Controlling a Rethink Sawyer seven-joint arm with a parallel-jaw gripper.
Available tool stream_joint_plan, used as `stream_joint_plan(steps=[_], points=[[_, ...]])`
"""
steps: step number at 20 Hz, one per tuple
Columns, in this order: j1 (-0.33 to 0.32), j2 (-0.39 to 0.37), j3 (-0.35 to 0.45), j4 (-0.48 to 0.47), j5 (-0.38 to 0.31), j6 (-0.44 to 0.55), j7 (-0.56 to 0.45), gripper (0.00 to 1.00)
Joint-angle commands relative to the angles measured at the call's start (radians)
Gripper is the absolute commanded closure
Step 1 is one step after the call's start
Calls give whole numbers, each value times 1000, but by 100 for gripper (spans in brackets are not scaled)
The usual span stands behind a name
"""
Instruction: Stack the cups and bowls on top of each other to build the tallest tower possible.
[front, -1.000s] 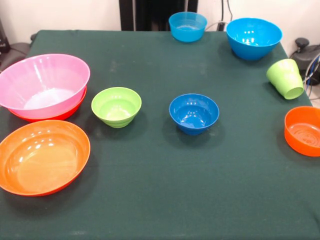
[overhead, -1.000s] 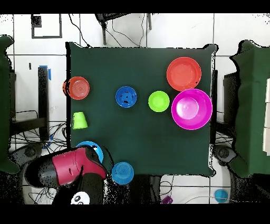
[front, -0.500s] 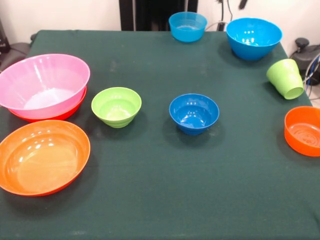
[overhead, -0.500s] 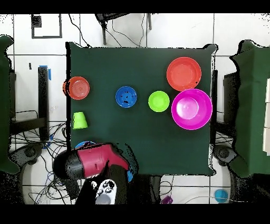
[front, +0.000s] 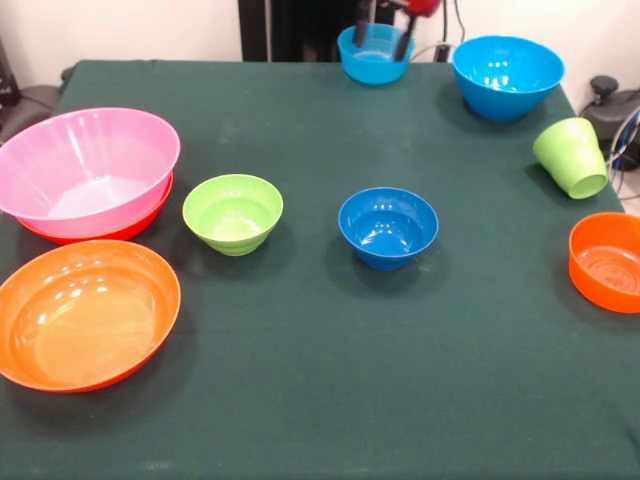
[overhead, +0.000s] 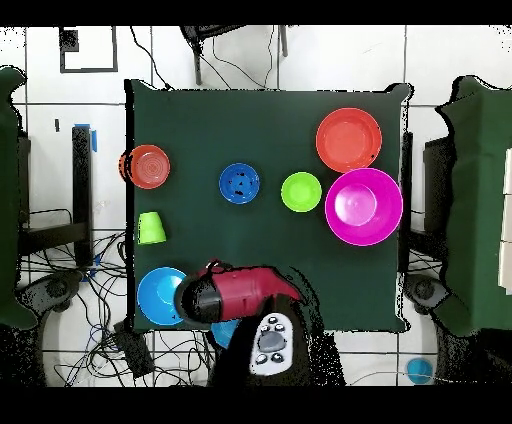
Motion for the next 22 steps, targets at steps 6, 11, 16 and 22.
stream_joint_plan(steps=[6, 11, 16, 22], points=[[-116, 92, 168, -35, -100, 64, -122, 0], [-143, 71, 199, -72, -77, 176, -149, 0], [-184, 110, 228, -130, -45, 274, -142, 0], [-220, 144, 284, -108, -65, 223, -130, 0]])
